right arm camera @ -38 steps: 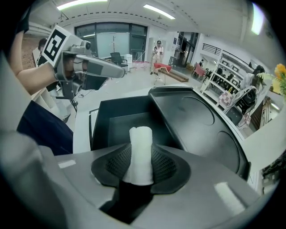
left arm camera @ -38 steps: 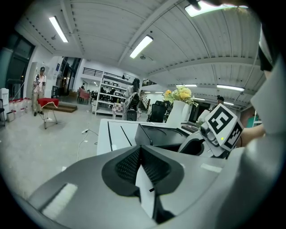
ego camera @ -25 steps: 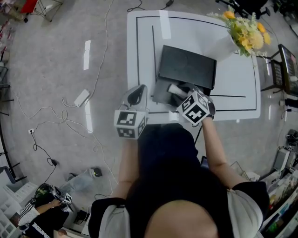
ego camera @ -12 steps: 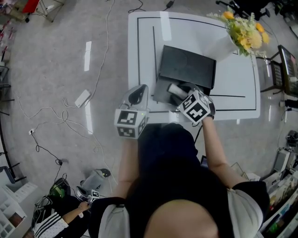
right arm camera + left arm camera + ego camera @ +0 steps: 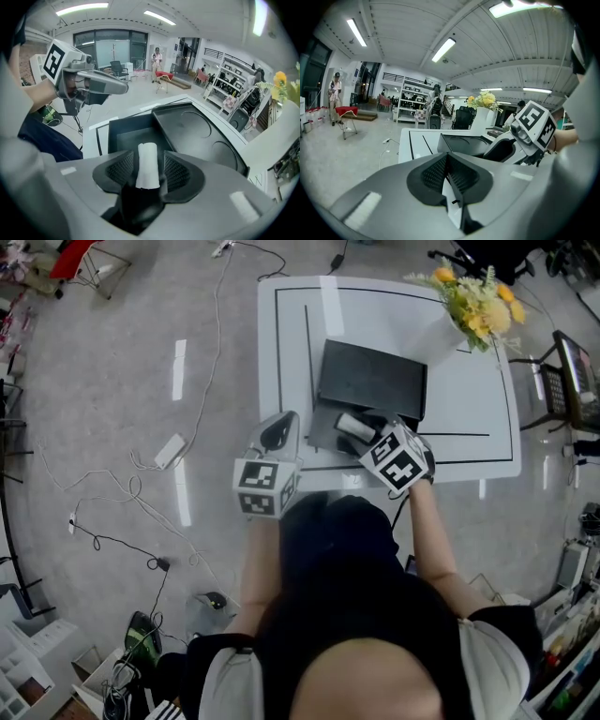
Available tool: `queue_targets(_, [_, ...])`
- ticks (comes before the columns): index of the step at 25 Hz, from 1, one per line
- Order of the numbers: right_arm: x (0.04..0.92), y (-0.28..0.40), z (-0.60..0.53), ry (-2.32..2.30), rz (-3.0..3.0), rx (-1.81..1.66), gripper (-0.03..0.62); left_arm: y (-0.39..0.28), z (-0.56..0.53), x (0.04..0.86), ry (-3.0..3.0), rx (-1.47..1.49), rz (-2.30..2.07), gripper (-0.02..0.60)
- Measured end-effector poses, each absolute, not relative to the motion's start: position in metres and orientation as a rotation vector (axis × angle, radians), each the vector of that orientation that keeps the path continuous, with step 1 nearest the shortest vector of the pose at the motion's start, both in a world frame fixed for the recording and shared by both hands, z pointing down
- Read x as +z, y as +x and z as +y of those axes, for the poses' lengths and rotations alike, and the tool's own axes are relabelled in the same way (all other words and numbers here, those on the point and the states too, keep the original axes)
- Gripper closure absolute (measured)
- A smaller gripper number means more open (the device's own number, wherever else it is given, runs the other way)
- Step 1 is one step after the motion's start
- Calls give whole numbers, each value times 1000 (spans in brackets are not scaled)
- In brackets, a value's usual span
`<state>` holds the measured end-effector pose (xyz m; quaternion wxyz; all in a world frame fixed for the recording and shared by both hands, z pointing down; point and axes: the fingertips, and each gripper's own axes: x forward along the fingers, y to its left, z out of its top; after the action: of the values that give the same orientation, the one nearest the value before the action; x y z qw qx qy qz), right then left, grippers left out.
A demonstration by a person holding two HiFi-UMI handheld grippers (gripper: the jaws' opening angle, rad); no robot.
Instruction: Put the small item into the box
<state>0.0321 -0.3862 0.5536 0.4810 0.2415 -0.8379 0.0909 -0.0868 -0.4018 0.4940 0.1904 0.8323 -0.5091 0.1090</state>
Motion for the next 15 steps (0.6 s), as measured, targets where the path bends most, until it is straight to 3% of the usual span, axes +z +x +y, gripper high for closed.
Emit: queue_targets(15, [485, 29, -393, 768, -2223, 239, 425, -80, -404, 462, 2422, 281, -1430, 571])
